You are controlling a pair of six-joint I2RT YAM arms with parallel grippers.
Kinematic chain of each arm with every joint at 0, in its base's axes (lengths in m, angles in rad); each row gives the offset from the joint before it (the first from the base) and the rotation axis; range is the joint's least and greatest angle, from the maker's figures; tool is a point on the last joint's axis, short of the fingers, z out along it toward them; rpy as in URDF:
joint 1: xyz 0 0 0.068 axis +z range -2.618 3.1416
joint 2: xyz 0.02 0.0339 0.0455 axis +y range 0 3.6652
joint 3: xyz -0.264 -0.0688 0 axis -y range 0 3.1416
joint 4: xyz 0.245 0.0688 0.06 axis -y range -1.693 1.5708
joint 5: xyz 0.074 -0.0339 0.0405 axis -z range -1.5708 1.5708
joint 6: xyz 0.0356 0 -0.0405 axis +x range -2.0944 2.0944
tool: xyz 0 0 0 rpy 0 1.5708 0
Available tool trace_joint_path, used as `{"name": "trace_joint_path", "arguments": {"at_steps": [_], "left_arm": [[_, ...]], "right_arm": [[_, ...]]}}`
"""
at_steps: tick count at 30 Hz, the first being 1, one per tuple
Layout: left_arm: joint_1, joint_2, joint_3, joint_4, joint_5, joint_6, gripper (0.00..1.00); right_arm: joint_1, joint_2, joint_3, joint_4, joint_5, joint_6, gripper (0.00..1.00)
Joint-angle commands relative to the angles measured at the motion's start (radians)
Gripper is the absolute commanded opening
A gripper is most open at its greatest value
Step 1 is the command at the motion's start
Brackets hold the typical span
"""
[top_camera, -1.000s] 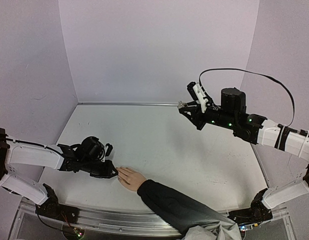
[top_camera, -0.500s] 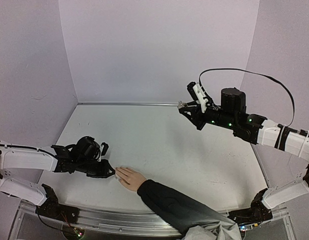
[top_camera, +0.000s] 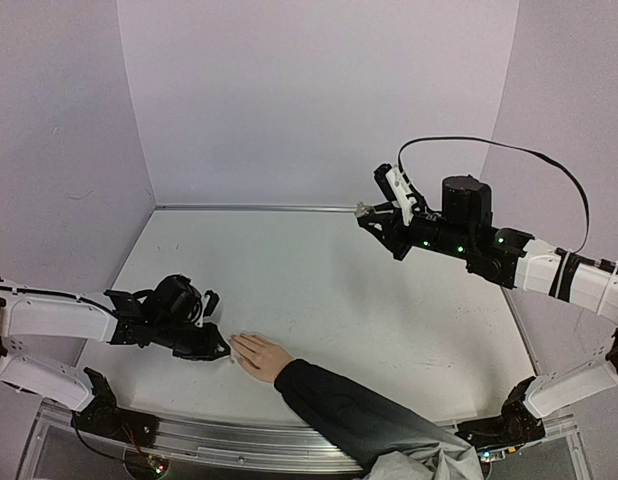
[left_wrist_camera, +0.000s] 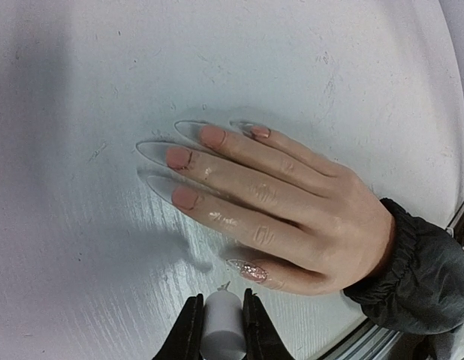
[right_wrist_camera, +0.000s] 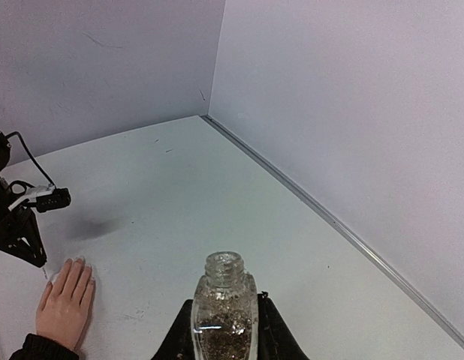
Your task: Paint the nails
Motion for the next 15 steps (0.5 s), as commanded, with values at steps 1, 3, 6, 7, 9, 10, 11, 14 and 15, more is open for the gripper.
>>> {"name": "trace_joint_path", "arguments": {"at_steps": [1,3,6,7,9,10,11,14,15], "left_arm": [[-0.005,0.019,0.055,0.044,0.035,0.019,0.0],[-0.007,0.028,0.055,0.055,0.043,0.022,0.0],[-0.008,0.025,0.051,0.076,0.049,0.026,0.0],[-0.008,0.024,0.051,0.078,0.049,0.027,0.0],[-0.008,0.019,0.051,0.084,0.05,0.03,0.0],[-0.009,0.02,0.052,0.086,0.05,0.031,0.0],[-0.008,0.022,0.053,0.086,0.052,0.031,0.0],[-0.008,0.034,0.056,0.093,0.055,0.033,0.0],[-0.008,0.036,0.054,0.095,0.054,0.034,0.0]], "right_arm": [[0.005,-0.02,0.022,0.06,-0.016,0.0,0.0],[0.005,-0.018,0.021,0.06,-0.016,0.0,0.0],[0.004,-0.015,0.021,0.061,-0.016,-0.001,0.0],[0.004,-0.013,0.022,0.061,-0.015,-0.001,0.0],[0.004,-0.012,0.022,0.061,-0.015,-0.001,0.0],[0.004,-0.011,0.022,0.061,-0.015,-0.001,0.0],[0.004,-0.01,0.022,0.061,-0.015,-0.001,0.0],[0.004,-0.006,0.025,0.061,-0.017,-0.001,0.0],[0.004,-0.006,0.025,0.061,-0.018,-0.001,0.0]]}}
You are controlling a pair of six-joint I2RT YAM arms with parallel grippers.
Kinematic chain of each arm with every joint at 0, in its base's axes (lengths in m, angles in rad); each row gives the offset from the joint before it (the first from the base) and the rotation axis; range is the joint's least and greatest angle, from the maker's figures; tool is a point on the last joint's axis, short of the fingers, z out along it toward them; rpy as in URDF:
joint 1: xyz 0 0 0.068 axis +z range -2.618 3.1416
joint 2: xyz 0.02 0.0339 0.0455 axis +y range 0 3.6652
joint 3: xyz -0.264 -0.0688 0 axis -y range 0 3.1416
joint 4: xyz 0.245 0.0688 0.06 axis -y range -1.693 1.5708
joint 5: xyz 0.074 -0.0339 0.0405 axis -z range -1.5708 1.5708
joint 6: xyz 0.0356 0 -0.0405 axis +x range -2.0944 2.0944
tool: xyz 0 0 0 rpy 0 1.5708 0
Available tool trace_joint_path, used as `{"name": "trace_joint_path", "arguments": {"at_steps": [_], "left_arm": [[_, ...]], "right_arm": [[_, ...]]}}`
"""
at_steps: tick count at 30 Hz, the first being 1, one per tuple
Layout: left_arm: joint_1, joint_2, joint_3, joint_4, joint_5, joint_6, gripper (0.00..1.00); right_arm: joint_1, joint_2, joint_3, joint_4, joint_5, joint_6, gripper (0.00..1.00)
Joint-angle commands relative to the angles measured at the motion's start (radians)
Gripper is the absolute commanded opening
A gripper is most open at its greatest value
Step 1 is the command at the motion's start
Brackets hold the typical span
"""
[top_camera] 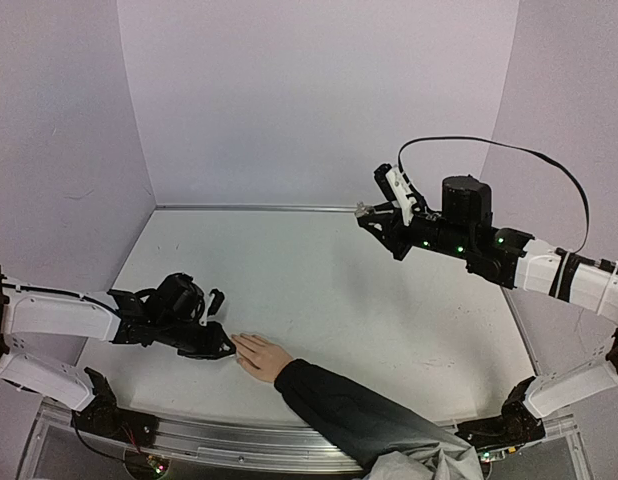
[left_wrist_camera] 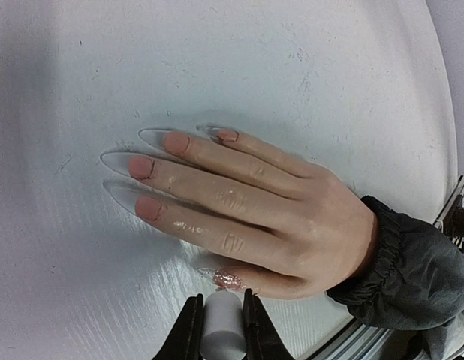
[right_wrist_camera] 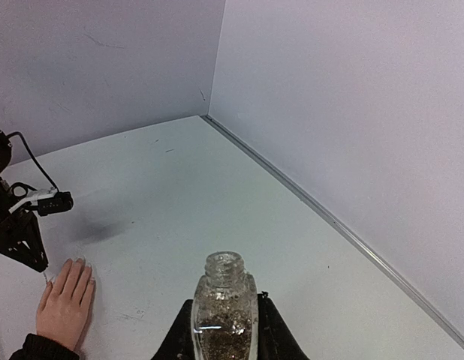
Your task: Paint the nails
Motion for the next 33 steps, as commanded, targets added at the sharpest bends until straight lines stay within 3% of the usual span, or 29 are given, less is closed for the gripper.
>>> {"name": "trace_joint_path", "arguments": {"at_steps": [1,33], "left_arm": [[-0.003,0.012,0.047,0.052,0.01,0.023,0.0],[-0.003,0.061,0.033,0.064,-0.048,-0.001,0.0]], "right_arm": [[0.004,-0.006,0.025,0.061,-0.016,-0.001,0.0],[0.005,0.003,0.036,0.059,-0.008,-0.003,0.0]]}}
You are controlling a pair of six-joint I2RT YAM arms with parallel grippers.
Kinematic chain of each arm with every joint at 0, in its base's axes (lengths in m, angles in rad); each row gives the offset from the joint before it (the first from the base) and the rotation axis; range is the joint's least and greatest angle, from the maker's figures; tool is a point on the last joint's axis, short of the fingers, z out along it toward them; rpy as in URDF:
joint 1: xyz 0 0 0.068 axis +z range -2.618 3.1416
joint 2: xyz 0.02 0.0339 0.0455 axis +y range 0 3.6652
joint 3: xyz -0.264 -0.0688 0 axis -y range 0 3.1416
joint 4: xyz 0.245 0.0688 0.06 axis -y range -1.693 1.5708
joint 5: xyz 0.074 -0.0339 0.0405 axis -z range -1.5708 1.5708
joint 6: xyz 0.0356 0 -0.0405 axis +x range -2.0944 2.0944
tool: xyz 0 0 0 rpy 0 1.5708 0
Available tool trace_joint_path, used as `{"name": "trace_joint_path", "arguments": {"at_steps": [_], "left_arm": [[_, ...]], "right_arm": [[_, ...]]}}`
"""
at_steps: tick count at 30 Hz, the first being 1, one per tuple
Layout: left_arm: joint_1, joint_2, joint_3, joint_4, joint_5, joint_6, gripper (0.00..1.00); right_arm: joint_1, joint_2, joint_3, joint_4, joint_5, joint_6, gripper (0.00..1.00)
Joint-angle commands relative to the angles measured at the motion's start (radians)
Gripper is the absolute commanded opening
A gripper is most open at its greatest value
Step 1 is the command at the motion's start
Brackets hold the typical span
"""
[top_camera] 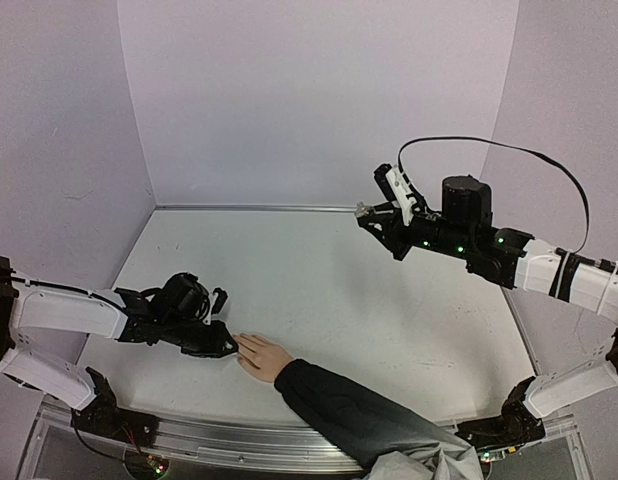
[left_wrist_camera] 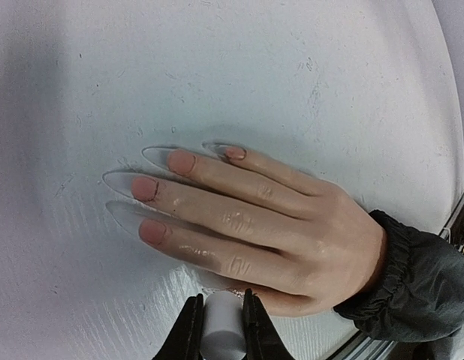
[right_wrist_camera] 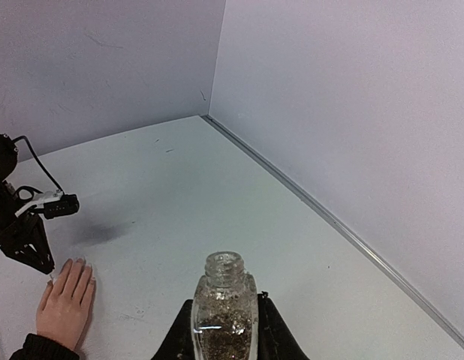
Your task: Paint the nails
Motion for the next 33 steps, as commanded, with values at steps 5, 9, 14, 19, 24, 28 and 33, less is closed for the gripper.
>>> {"name": "trace_joint_path", "arguments": {"at_steps": [5,9,14,19,24,28,33], "left_arm": [[-0.002,0.0,0.013,0.029,-0.043,-0.005,0.0],[-0.002,-0.01,0.007,0.025,-0.062,-0.012,0.0],[0.001,-0.054,-0.007,-0.012,-0.087,-0.016,0.0],[0.002,-0.128,-0.002,-0.075,-0.119,-0.015,0.0],[0.0,-0.143,-0.009,-0.078,-0.083,-0.025,0.0],[-0.003,-0.126,-0.004,-0.078,-0.059,-0.023,0.0],[-0.007,-0.103,0.009,-0.066,-0.032,-0.015,0.0]], "right_arm": [[0.005,0.004,0.036,0.058,-0.004,-0.002,0.0],[0.004,0.006,0.036,0.058,-0.003,-0.002,0.0],[0.004,0.006,0.036,0.057,-0.005,-0.003,0.0],[0.004,0.005,0.034,0.055,-0.01,-0.003,0.0],[0.004,0.003,0.031,0.058,-0.012,-0.002,0.0],[0.004,-0.006,0.026,0.057,-0.013,-0.001,0.0],[0.004,-0.012,0.022,0.057,-0.013,0.0,0.0]]}}
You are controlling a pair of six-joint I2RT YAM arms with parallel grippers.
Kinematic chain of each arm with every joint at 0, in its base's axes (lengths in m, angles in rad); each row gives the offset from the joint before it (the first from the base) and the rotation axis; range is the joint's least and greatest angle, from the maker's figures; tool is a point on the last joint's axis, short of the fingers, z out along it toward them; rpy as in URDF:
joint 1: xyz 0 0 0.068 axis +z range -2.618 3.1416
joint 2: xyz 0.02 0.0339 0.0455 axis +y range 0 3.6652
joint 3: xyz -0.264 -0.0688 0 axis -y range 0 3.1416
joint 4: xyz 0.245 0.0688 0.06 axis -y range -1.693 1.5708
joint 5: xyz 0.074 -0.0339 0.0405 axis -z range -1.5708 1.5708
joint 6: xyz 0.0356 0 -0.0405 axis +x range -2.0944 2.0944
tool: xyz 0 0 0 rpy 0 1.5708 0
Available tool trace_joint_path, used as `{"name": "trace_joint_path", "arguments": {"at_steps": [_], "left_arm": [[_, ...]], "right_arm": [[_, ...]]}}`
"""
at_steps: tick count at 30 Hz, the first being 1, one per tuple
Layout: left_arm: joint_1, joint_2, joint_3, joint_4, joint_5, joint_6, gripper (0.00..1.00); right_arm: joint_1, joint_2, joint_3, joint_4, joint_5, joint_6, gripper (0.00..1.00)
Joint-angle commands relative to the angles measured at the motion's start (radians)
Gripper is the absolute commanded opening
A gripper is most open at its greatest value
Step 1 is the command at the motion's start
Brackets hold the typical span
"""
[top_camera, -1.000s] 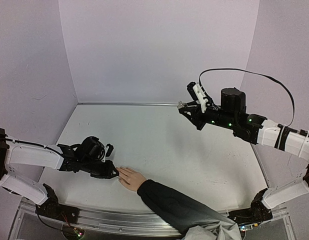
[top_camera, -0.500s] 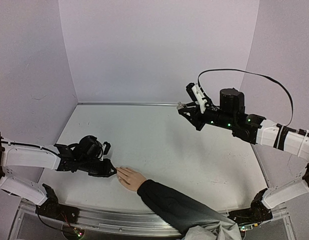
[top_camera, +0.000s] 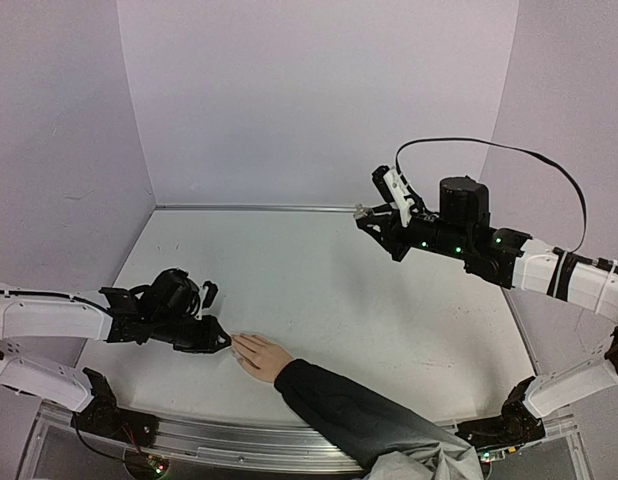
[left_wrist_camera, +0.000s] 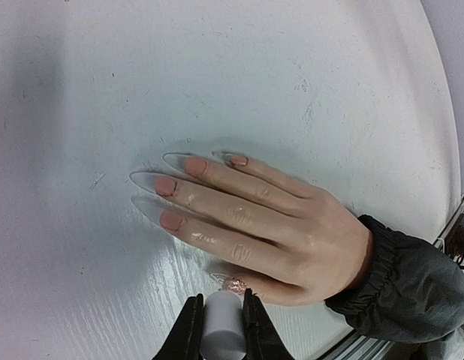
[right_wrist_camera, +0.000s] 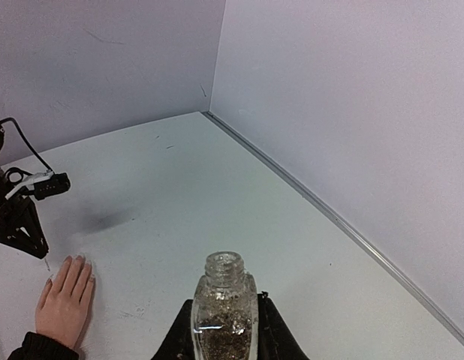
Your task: Paint the nails
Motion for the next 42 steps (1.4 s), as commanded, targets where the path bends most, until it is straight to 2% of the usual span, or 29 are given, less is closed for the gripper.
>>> {"name": "trace_joint_path", "arguments": {"at_steps": [1,16,42], "left_arm": [[-0.008,0.021,0.013,0.02,0.034,0.007,0.0],[-0.012,0.086,0.026,0.077,0.096,0.025,0.0],[-0.012,0.124,0.023,0.111,0.051,0.016,0.0]], "right_arm": [[0.004,-0.024,0.022,0.058,-0.012,0.0,0.0],[0.004,-0.011,0.027,0.059,-0.016,-0.001,0.0],[0.004,-0.003,0.034,0.057,-0.009,-0.003,0.0]]}}
